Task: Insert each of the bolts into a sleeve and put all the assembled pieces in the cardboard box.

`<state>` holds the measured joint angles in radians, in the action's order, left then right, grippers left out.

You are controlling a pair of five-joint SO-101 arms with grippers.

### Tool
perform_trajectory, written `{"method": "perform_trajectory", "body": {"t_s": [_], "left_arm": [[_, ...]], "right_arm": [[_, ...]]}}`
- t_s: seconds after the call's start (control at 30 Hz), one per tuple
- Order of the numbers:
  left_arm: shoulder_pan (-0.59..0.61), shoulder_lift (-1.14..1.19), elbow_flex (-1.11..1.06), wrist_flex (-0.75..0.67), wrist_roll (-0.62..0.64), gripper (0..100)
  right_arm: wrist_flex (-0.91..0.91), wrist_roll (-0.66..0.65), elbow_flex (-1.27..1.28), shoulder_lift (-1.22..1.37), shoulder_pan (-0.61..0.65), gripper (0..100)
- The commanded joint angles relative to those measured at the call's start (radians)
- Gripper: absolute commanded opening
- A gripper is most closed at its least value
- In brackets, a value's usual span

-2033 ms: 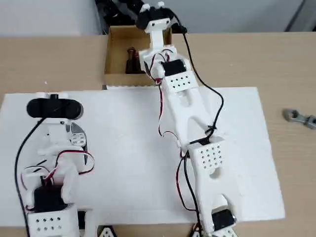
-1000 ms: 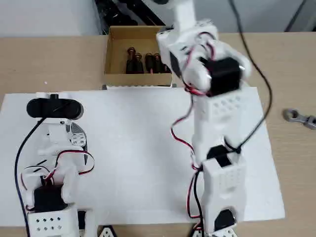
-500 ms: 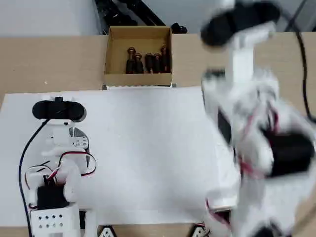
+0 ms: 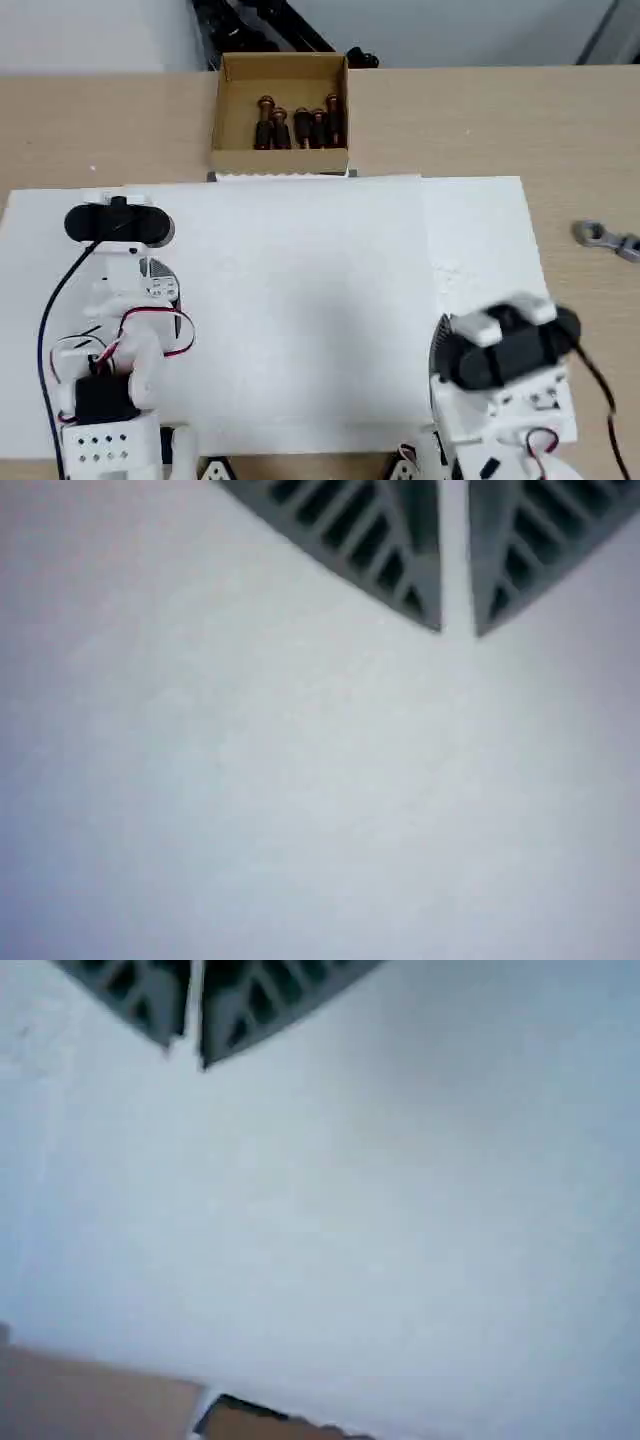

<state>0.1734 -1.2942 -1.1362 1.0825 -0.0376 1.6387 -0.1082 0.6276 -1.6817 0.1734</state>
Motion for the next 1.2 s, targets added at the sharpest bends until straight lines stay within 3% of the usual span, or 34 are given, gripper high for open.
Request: {"method": "perform_trajectory", "body": {"t_s": [0.0,0.17,0.67,0.93,1.17], "left_arm": [[0.008,-0.003,-0.007,-0.003,0.003,0],[0.008,-0.003,-0.062,-0.028,0.006,0],[0.008,-0.003,-0.352,-0.43,0.0,0],[0.0,-0.003,-0.398,-0.44,0.0,0],[0.002,-0.003,-0.41,-0.44,0.0,0]], "right_arm": [[-0.028,-0.095,0.08,-0.053,-0.038,0.2],[-0.053,-0.227,0.178,-0.088,-0.041,0.2],[-0.251,-0.222,0.377,-0.108,-0.104,0.3],[-0.289,-0.219,0.494,-0.116,-0.116,0.4],[-0.397,-0.037,0.597,-0.136,-0.116,0.4]]}}
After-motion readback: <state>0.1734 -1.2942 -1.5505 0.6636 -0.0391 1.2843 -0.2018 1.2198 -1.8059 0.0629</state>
